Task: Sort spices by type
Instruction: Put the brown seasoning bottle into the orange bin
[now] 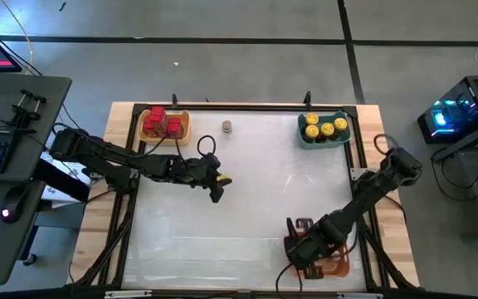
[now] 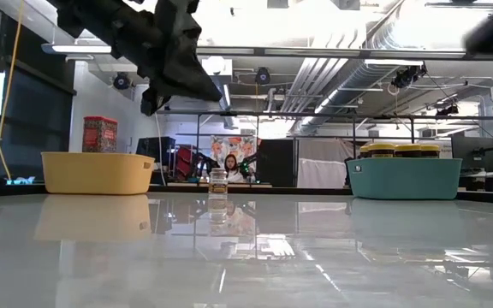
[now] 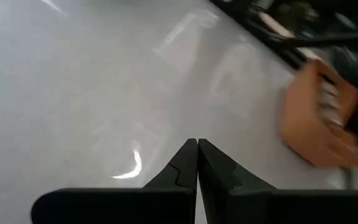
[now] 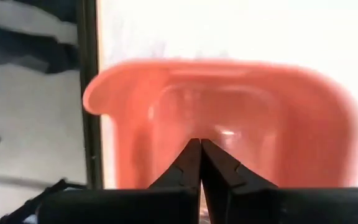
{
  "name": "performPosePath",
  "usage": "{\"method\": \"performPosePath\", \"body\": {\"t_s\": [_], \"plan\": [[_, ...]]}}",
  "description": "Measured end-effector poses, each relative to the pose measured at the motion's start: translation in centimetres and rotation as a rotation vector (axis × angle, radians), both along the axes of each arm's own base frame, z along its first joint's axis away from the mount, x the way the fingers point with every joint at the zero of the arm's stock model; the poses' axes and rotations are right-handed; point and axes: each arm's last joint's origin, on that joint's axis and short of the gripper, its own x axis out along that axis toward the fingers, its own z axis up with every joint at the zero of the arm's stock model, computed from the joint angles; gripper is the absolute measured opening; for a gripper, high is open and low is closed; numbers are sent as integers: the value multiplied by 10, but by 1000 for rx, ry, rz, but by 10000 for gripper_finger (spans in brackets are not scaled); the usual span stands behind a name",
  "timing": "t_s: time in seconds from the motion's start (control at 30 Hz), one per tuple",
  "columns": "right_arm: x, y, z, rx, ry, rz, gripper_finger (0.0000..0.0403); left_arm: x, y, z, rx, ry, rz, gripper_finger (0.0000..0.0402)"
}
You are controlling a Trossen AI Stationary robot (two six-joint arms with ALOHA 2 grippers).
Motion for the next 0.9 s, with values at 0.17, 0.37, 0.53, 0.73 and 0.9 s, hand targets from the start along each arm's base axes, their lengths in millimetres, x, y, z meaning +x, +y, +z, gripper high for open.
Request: {"method": "performPosePath", "body": {"t_s": [0.17,0.37,0.53,0.73,0.9], "plan": [[4,-24,39,-110,-145,-26,0,-11,10,18,-21,-28,-89,0],[42,-72,62,-243,-398,-177,13,-41,26,48,22,-69,-18,0],[96,-145,56,-228,-527,-402,67,-67,31,65,88,-65,29,0],[136,-258,49,-188,-710,-779,173,-85,33,69,125,-16,79,0],[139,-338,31,-176,-753,-965,249,-84,33,68,100,-20,96,0]]}}
